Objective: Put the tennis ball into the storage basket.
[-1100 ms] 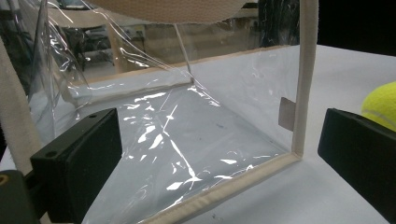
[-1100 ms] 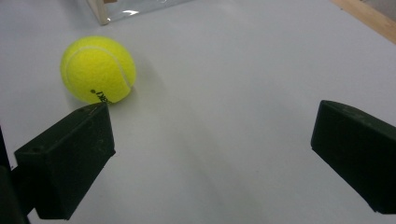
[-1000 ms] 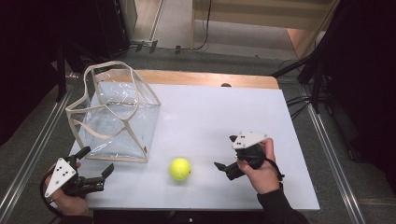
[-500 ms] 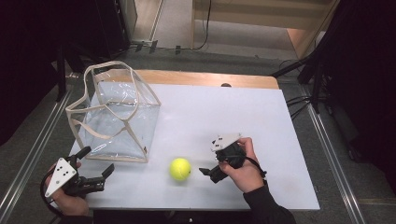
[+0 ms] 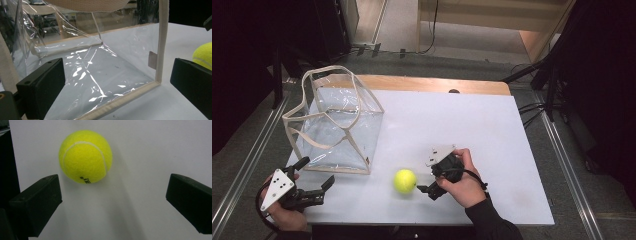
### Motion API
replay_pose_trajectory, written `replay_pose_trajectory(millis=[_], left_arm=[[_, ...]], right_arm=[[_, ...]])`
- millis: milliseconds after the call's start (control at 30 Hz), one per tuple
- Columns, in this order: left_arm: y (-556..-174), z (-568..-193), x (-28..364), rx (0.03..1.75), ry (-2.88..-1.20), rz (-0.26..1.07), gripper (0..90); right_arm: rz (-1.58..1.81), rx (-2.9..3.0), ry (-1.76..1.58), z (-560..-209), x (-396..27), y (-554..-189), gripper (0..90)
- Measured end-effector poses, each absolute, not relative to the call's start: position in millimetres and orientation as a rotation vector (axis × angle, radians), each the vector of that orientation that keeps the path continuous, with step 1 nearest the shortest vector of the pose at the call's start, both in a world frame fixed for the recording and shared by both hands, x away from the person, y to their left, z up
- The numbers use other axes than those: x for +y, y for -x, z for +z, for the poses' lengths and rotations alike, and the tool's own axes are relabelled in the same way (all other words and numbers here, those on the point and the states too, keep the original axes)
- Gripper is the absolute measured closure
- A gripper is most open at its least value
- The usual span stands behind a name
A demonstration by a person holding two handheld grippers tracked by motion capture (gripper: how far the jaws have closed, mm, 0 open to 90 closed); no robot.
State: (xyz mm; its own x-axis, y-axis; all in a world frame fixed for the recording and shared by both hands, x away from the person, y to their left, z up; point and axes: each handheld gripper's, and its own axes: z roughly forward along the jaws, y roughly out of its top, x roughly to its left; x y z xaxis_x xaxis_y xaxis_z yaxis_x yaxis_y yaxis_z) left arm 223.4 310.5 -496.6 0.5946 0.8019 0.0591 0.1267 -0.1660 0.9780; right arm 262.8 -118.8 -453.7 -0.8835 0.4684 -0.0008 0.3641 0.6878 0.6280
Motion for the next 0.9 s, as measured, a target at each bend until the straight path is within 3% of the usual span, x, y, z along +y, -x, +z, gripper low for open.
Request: replay_pose_trajectory(millis=[900], left_arm=[[-223.6, -496.6, 309.5, 0.78, -1.663, 0.722, 0.3]], right_arm=[[0.812, 2.869, -0.577, -459.5, -73.3, -266.5, 0.0]])
